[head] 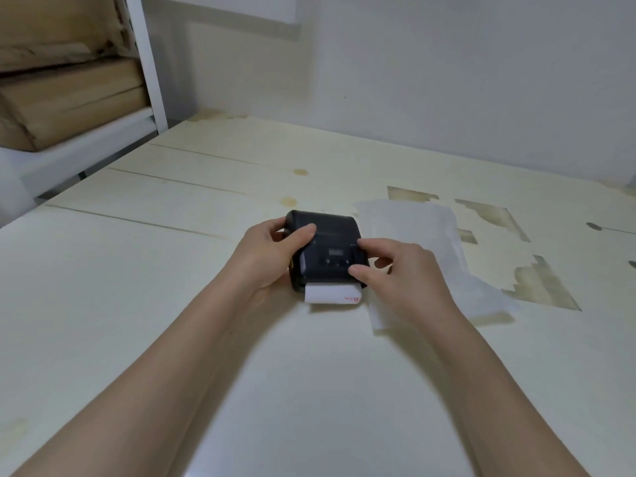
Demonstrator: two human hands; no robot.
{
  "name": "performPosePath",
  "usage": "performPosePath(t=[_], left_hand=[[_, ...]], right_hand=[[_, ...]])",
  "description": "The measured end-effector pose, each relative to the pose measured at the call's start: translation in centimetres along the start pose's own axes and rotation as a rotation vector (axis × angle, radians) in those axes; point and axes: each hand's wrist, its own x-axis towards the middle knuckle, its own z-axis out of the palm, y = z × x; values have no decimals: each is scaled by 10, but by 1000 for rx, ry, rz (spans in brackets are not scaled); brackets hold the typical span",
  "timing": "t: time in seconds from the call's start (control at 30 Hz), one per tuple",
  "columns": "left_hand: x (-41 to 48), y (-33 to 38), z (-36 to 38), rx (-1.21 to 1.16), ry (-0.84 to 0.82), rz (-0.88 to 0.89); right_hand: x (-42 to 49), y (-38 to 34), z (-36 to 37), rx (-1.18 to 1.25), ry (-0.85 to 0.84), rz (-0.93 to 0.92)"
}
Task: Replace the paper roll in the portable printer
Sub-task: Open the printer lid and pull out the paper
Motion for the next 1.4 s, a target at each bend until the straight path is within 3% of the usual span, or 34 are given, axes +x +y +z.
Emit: performPosePath(t=[0.33, 0.5, 0.6, 0.7, 0.97, 1.17, 1.4], left_hand=[[4, -7, -4, 162, -35, 47], [1, 1, -11, 313, -68, 42], [1, 4, -18, 299, -207, 73], [1, 4, -25, 489, -385, 91], [8, 5, -30, 651, -269, 226], [11, 6, -29, 441, -223, 226], [22, 4, -12, 164, -65, 75]], right_hand=[[4, 9, 9, -224, -41, -63], [4, 9, 4, -165, 65, -93], [6, 10, 1, -168, 86, -113], [5, 13, 1, -187, -9, -79], [3, 10, 0, -193, 48, -133], [2, 8, -3, 55, 31, -87], [4, 8, 1, 202, 70, -71]])
